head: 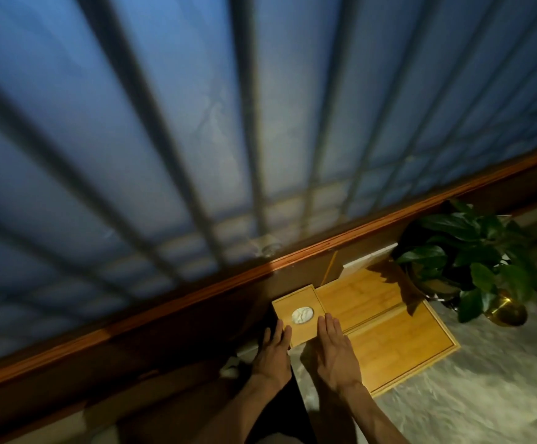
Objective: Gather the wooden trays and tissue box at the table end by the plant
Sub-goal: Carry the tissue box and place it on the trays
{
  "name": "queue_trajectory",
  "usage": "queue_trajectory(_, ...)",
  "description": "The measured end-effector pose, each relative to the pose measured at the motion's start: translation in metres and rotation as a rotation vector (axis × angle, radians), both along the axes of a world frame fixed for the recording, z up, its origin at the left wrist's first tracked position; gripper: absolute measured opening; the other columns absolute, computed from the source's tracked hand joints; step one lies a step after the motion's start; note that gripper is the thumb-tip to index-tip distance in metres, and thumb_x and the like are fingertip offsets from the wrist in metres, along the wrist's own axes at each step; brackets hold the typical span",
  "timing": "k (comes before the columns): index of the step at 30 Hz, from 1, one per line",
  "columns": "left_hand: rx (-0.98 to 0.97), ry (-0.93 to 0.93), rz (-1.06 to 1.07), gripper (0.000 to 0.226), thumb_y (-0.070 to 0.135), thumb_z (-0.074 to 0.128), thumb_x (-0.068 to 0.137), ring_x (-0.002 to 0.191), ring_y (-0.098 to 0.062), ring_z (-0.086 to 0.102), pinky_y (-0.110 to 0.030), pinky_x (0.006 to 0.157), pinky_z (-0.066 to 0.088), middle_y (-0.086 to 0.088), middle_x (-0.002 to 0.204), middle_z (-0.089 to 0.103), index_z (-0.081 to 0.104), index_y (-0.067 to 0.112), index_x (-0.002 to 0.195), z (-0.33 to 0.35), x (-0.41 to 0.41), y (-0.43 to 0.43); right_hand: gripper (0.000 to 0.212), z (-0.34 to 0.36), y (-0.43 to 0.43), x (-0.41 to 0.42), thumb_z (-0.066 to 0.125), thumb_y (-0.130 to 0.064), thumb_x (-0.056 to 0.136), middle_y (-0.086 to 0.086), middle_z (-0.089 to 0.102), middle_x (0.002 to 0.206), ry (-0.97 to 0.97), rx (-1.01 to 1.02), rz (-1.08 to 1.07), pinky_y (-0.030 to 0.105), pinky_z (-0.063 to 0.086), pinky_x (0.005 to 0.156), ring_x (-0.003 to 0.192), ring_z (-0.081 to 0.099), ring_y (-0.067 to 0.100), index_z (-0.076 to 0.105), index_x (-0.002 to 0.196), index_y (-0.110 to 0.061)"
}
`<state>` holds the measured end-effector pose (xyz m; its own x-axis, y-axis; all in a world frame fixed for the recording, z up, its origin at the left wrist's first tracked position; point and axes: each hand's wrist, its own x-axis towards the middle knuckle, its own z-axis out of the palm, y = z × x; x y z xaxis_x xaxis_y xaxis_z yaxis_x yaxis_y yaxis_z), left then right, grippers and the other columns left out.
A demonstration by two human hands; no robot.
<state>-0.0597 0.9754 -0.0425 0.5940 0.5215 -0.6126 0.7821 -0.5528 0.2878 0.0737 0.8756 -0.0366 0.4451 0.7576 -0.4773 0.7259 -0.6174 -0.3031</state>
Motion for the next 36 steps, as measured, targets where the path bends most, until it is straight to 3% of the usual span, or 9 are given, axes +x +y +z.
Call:
queue_trajectory(4,0.059,0.011,-0.112,0.063,0.022,0.038,0.1,0.154,-0.029,-0.006,-0.043,0.125,0.002,-0.001,0.168,-0.003,0.014,0.012,0.157,0.004,0.004,0.004,0.082,-0.002,-0.002,0.006,0.043,-0.034,0.094,0.005,-0.009,0.168,0.016,-0.019,0.009,0.041,0.016,0.125,0.156,-0.004,0.026,-0.004,0.16,-0.017)
queue_trajectory(8,0.042,0.018,-0.038,0.07,0.026,0.042,0.098,0.154,-0.033,-0.001,-0.044,0.125,0.008,0.0,0.168,-0.004,0.008,0.022,0.158,0.0,0.005,0.005,0.082,0.002,-0.001,0.008,0.045,-0.033,0.095,0.003,-0.01,0.168,0.04,-0.031,-0.003,0.044,0.013,0.126,0.156,-0.005,0.025,-0.004,0.16,-0.02)
queue_trajectory(15,0.046,0.088,-0.085,0.068,0.032,0.042,0.098,0.154,-0.032,0.004,-0.052,0.121,0.015,0.001,0.168,0.0,0.01,0.024,0.157,0.007,0.009,0.01,0.084,0.008,-0.001,0.016,0.047,-0.031,0.095,0.0,-0.013,0.168,0.037,-0.103,0.058,0.051,0.008,0.125,0.156,-0.009,0.027,-0.006,0.159,-0.022)
queue_trajectory(18,0.058,0.104,-0.11,0.066,0.037,0.038,0.099,0.154,-0.031,-0.002,-0.054,0.123,0.008,0.0,0.168,0.0,0.009,0.025,0.157,0.019,0.012,0.011,0.075,0.01,0.0,0.013,0.03,-0.051,0.099,-0.005,-0.019,0.164,-0.012,-0.107,0.069,0.053,-0.003,0.123,0.153,-0.018,0.027,-0.009,0.158,-0.028)
queue_trajectory(21,0.094,0.004,-0.065,0.064,0.043,0.035,0.099,0.155,-0.027,-0.001,-0.052,0.124,0.007,0.0,0.168,0.001,0.011,0.03,0.157,0.026,0.009,0.002,0.071,0.01,-0.005,0.009,0.013,-0.064,0.096,-0.009,-0.026,0.159,-0.067,-0.105,0.146,0.055,-0.01,0.12,0.151,-0.024,0.025,-0.014,0.155,-0.035)
queue_trajectory(27,-0.007,0.021,0.013,0.064,0.049,0.029,0.1,0.155,-0.028,-0.006,-0.056,0.121,0.009,0.01,0.166,-0.013,0.003,0.036,0.157,0.014,0.004,-0.009,0.07,0.009,-0.004,0.015,0.01,-0.064,0.097,-0.005,-0.012,0.167,-0.061,-0.195,0.203,0.051,-0.003,0.124,0.155,-0.01,0.026,-0.004,0.158,-0.034)
queue_trajectory(30,0.011,0.012,0.072,0.061,0.046,0.032,0.101,0.155,-0.024,0.001,-0.062,0.117,0.016,0.015,0.166,-0.011,0.006,0.041,0.155,0.013,0.006,-0.015,0.068,0.01,0.0,0.014,0.013,-0.062,0.098,-0.005,-0.006,0.168,-0.051,-0.197,0.2,0.051,0.003,0.124,0.156,0.001,0.03,0.001,0.159,-0.034)
queue_trajectory(36,0.065,0.126,0.009,0.055,0.045,0.031,0.101,0.154,-0.023,0.002,-0.083,0.104,0.003,0.015,0.166,0.0,0.013,0.044,0.153,0.024,0.015,-0.005,0.062,0.006,-0.005,0.024,0.015,-0.056,0.099,-0.007,-0.001,0.168,-0.098,-0.177,0.246,0.052,0.007,0.124,0.155,0.005,0.031,0.003,0.157,-0.039)
